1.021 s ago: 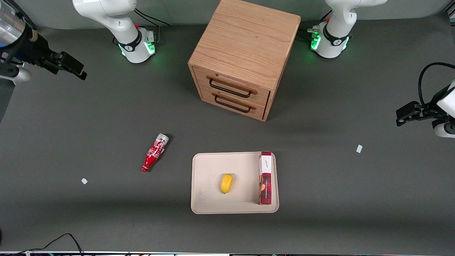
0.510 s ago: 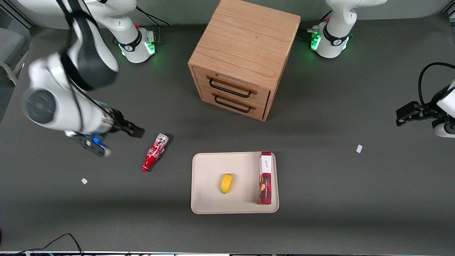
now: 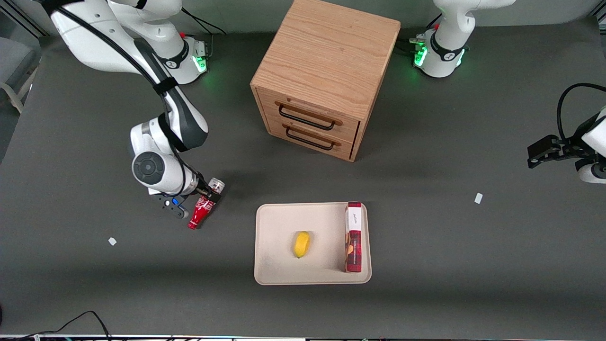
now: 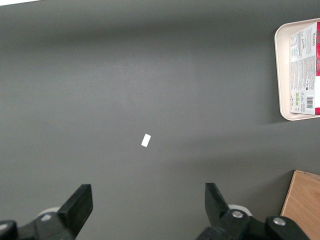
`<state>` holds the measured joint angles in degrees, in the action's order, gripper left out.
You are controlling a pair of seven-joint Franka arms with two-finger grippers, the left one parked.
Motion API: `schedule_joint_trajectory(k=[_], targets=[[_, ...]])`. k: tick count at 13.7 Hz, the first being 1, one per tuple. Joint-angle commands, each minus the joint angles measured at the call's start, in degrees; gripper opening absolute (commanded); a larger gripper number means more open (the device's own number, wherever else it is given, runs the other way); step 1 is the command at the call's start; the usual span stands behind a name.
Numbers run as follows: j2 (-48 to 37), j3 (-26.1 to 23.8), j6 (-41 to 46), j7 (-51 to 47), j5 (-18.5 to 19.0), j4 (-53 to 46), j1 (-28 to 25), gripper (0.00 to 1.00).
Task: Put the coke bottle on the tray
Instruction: 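Close the right gripper around the bottle's body and lift it upright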
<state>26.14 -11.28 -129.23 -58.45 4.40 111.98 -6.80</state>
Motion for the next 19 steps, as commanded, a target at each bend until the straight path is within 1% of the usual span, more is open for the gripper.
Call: schedule_joint_trajectory(k=[1,3,4,5,6,9,12,13,15,17,19], targets=[[1.9,0.1,-9.1,-2.0,1.6,4.6,0.2,1.00],[3.5,0.6,-11.0,-2.0,4.1,4.5,0.3,1.00],[4.0,0.8,-11.7,-2.0,4.6,4.5,0.4,0.98],[4.4,0.9,-11.8,-1.8,4.9,4.5,0.4,0.48],[4.6,0.9,-11.7,-1.9,5.8,4.3,0.4,0.00],[4.4,0.8,-11.7,-1.7,6.1,4.1,0.3,0.00],[1.3,0.6,-10.1,-0.3,6.1,3.1,0.2,0.00],[-0.6,0.3,-7.0,1.3,6.1,1.8,0.2,0.00],[-4.8,0.1,3.0,7.4,6.1,-3.1,0.4,0.00],[-6.1,0.1,13.3,16.2,5.4,-11.6,0.5,0.00],[-5.5,-0.4,23.7,21.4,4.3,-22.5,0.2,0.00]])
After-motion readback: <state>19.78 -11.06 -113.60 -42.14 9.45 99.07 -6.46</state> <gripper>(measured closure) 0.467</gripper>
